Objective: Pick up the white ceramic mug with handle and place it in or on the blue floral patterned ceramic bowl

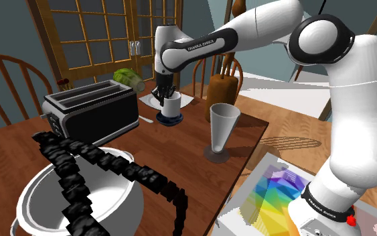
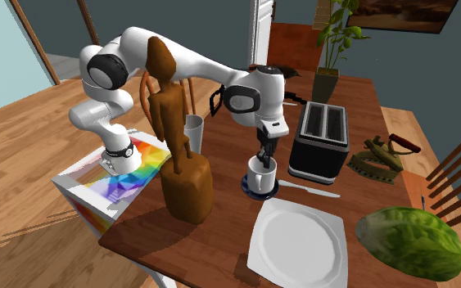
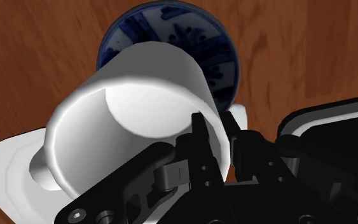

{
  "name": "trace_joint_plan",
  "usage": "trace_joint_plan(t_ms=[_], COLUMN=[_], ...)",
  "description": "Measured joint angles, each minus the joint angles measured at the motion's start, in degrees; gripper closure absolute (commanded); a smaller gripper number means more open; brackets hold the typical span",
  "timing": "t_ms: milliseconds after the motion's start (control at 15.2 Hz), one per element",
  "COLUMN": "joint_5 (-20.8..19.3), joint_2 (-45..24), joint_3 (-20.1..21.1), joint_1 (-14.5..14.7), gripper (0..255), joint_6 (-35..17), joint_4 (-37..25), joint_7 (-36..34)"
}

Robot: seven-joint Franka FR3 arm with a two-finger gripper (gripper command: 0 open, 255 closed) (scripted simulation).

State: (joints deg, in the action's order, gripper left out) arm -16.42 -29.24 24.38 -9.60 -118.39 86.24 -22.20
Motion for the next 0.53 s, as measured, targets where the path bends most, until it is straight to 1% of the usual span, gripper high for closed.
trace_joint_plan(t_ms=[198,528], joint_5=[-0.32,-0.35], joint_2=[-0.52,-0.51], joint_3=[-0.18,-0.19], joint_1=[0.03,0.01], gripper=[255,255], joint_6=[-1.35,-1.6], joint_4=[0.89,1.12], joint_7=[-0.26,-0.3])
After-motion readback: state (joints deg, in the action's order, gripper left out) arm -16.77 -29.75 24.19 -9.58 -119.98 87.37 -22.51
